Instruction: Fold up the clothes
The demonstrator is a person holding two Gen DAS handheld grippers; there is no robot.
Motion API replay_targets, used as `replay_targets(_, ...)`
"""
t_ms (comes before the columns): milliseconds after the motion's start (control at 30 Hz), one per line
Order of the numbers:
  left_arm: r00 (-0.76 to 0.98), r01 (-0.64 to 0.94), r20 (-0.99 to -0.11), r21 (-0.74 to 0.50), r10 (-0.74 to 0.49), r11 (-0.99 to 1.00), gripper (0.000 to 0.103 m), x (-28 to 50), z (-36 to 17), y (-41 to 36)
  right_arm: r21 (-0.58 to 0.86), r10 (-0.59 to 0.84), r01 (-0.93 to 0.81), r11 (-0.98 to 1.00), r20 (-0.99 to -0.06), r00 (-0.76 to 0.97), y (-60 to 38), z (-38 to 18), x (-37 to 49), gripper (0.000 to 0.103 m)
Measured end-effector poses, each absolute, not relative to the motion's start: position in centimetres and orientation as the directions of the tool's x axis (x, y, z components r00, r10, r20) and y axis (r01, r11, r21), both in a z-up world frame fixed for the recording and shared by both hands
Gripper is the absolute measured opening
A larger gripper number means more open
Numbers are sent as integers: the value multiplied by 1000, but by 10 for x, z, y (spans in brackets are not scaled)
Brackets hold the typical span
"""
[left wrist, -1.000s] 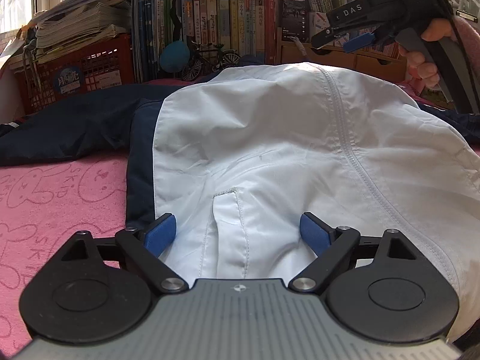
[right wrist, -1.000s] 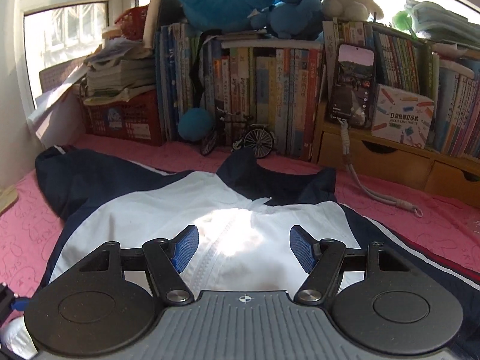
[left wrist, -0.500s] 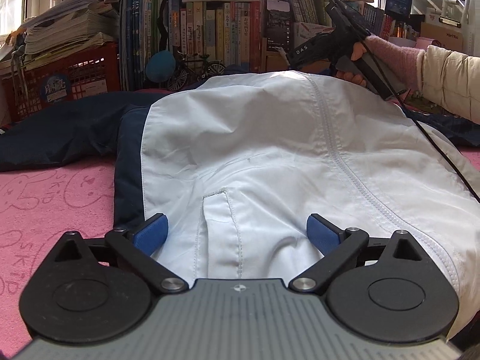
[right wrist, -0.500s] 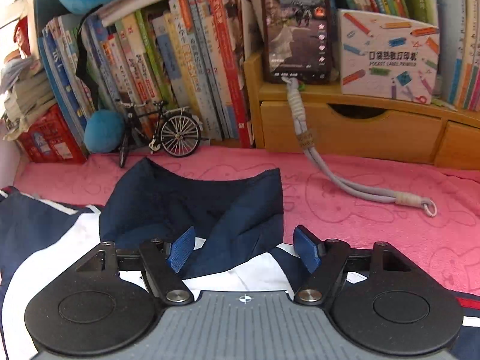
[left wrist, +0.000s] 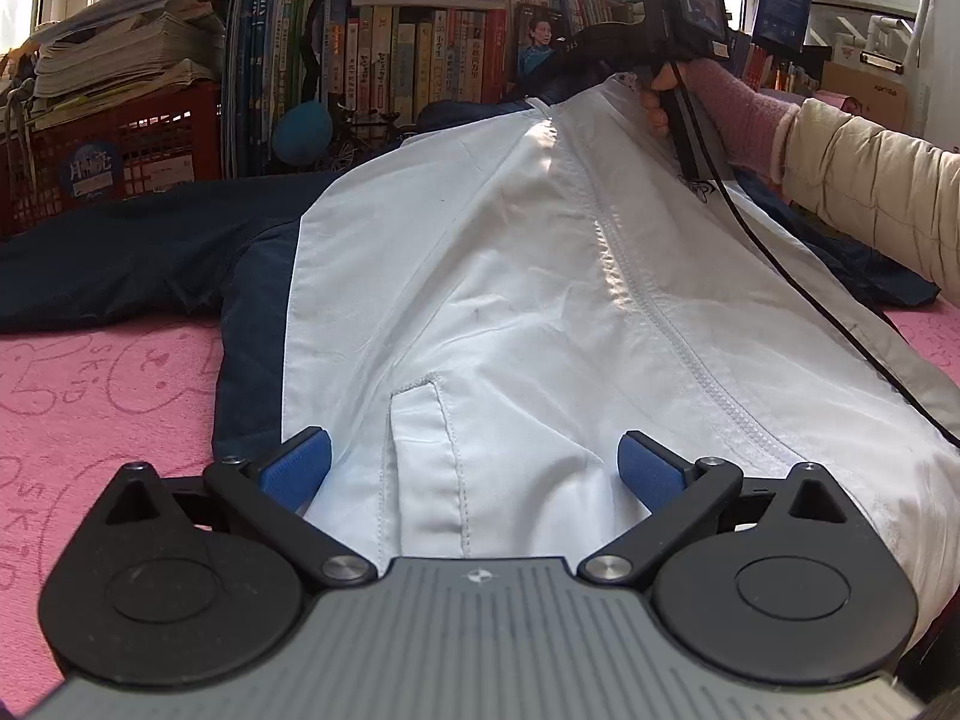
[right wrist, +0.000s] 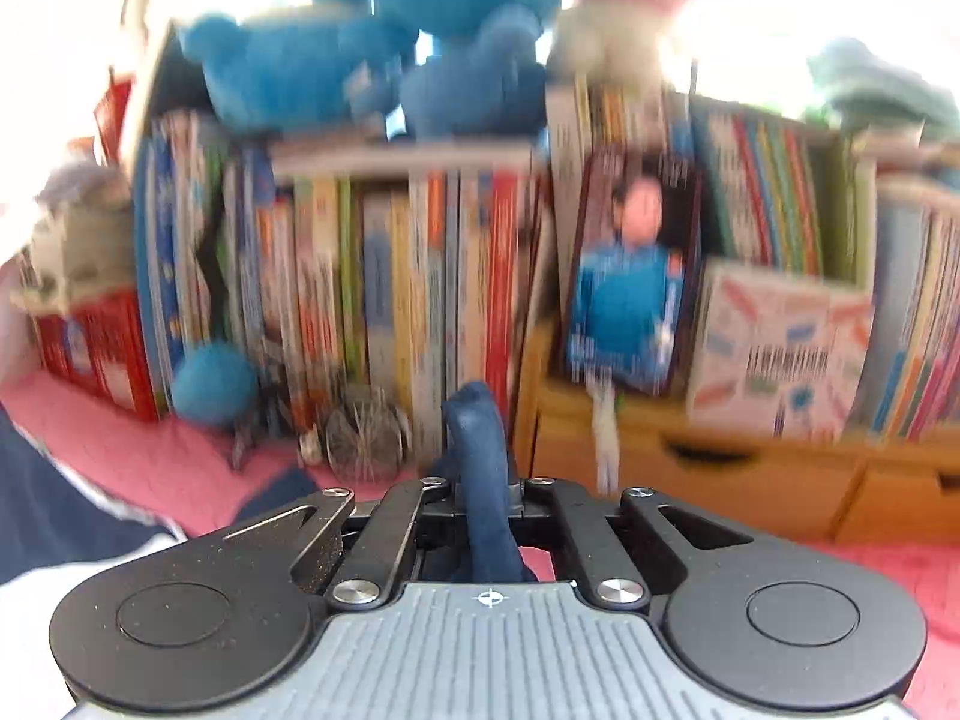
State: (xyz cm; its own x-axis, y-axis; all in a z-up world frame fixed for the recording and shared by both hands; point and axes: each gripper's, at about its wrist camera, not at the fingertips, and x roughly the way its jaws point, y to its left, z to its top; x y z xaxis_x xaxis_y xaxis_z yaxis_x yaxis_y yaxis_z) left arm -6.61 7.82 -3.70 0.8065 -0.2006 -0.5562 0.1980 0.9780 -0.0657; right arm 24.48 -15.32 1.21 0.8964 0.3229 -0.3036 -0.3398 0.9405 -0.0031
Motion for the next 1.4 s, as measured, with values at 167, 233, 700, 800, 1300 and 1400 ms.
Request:
replay_targets(167,806,200,-557,-63,-200,978,102,-66,-36,78,-135,136,-234,963,-506,852,-142,-13,297,30)
replay_targets(233,806,200,-557,-60,-199,978,102,-68,-36,77,-46,153,-210,977,-535,831,-150,-14,296,38)
replay_targets(700,802,160,-566,-102,-189,982,89,-63,-19,85,-103,313,-522,847,-696,646,-113,-35,169,21)
replay_targets(800,839,183,-488,-163,-241,969,89,-40,20,107,-80,258,-447,891,-720,644,-120,-45,211,14)
replay_targets(1300,782,115,-617,7,-86,993,51,175,-19,67,-27,372,-522,852,-672,641,-142,-36,202,28)
replay_targets(1400,787,80,-617,80,-14,994,53,192,-36,61,-88,342,-539,838,-685,644,-137,-43,197,34)
